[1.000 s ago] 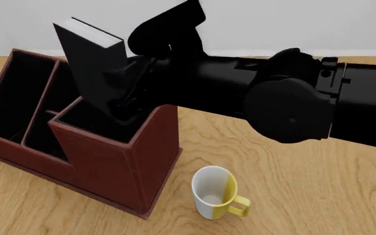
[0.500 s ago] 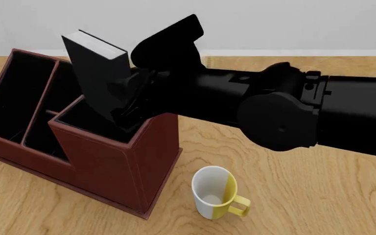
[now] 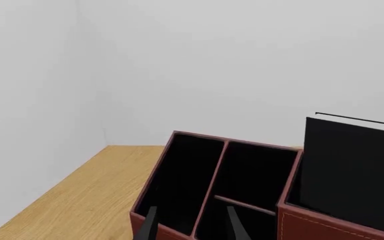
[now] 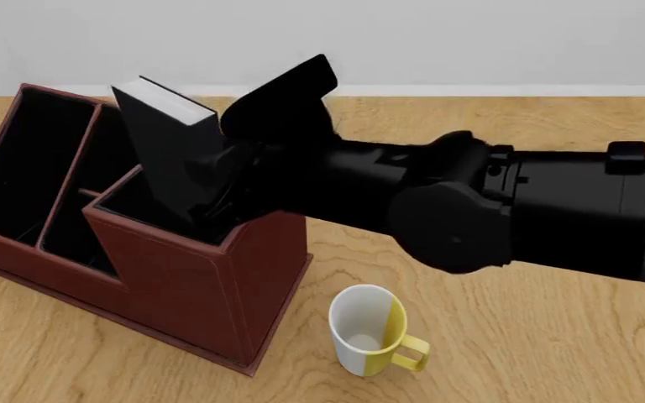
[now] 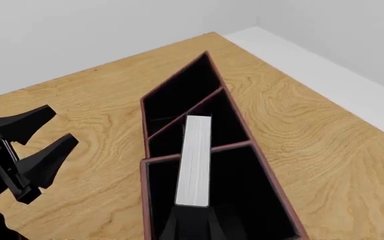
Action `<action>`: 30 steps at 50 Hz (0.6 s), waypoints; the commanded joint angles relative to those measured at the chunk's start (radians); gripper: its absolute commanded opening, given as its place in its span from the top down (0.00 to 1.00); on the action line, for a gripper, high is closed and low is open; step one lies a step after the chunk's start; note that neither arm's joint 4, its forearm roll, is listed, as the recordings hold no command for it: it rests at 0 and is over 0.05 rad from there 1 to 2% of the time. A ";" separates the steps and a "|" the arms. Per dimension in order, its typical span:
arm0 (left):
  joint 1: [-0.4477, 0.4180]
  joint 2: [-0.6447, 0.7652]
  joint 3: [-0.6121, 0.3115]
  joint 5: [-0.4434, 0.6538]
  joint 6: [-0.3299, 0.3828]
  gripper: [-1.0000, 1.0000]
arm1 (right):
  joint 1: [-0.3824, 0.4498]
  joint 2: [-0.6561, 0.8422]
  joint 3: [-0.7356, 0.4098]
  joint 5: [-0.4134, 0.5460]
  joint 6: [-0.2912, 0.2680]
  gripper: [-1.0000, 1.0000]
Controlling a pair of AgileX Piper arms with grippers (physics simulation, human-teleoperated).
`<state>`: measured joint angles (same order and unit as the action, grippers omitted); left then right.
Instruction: Pick up the book and place it in the right compartment of the caddy.
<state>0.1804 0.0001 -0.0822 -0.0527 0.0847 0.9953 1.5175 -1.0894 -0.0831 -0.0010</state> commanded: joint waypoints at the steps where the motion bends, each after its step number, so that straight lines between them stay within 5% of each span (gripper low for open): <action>1: 0.003 0.000 -0.008 0.008 -0.003 0.00 | 0.001 0.014 -0.003 -0.023 0.029 1.00; 30: 0.006 0.000 0.011 -0.009 -0.004 0.00 | -0.005 0.054 0.021 -0.068 0.049 1.00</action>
<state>0.1859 0.0001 -0.0788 -0.0554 0.0810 0.9913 1.5694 -1.0621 -0.1359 0.0224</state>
